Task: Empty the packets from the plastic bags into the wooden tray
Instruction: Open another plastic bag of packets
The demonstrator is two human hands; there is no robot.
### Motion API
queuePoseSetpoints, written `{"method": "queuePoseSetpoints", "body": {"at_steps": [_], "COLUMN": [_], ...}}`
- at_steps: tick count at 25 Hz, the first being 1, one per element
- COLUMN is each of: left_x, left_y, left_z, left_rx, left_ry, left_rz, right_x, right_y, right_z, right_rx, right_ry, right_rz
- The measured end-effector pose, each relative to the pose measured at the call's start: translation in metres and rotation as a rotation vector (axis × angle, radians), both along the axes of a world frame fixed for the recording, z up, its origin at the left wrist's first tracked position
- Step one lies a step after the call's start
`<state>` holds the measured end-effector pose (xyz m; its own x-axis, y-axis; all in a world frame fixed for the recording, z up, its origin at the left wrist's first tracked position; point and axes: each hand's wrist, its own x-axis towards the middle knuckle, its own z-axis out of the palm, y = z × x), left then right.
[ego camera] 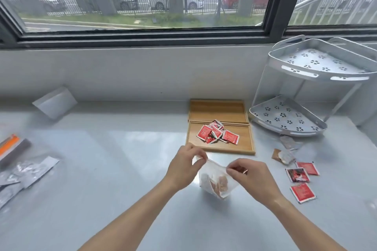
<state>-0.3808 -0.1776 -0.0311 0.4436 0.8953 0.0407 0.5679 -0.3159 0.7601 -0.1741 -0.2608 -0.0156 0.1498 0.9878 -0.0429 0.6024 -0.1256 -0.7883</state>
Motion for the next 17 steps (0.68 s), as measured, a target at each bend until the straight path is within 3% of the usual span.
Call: {"method": "queuePoseSetpoints", "body": {"at_steps": [5,8,9,12,13,17], "left_x": [0.008,0.018,0.022,0.035,0.036,0.027], "left_y": [-0.004,-0.013,-0.018,-0.028,-0.031,-0.034], "left_z": [-0.006,-0.005,-0.003,0.010,0.013,0.015], "left_rx": [0.121,0.168,0.042,-0.570,-0.680,-0.730], "left_ry": [0.101,0.104,0.048,-0.163,-0.192,-0.176], "left_rz": [0.073,0.198,0.233,0.254,0.249,0.247], "right_x": [-0.011,-0.023,-0.028,-0.044,-0.047,-0.046], "right_y": [-0.008,-0.010,-0.011,-0.019,-0.022,-0.029], "right_z": [-0.010,-0.013,-0.016,-0.027,-0.030,-0.026], "right_rx": [-0.053,0.051,0.107,0.234,0.240,0.053], "right_ry": [-0.003,-0.062,-0.120,-0.293,-0.315,-0.155], "right_rz": [-0.043,-0.166,-0.186,-0.164,-0.153,-0.110]}}
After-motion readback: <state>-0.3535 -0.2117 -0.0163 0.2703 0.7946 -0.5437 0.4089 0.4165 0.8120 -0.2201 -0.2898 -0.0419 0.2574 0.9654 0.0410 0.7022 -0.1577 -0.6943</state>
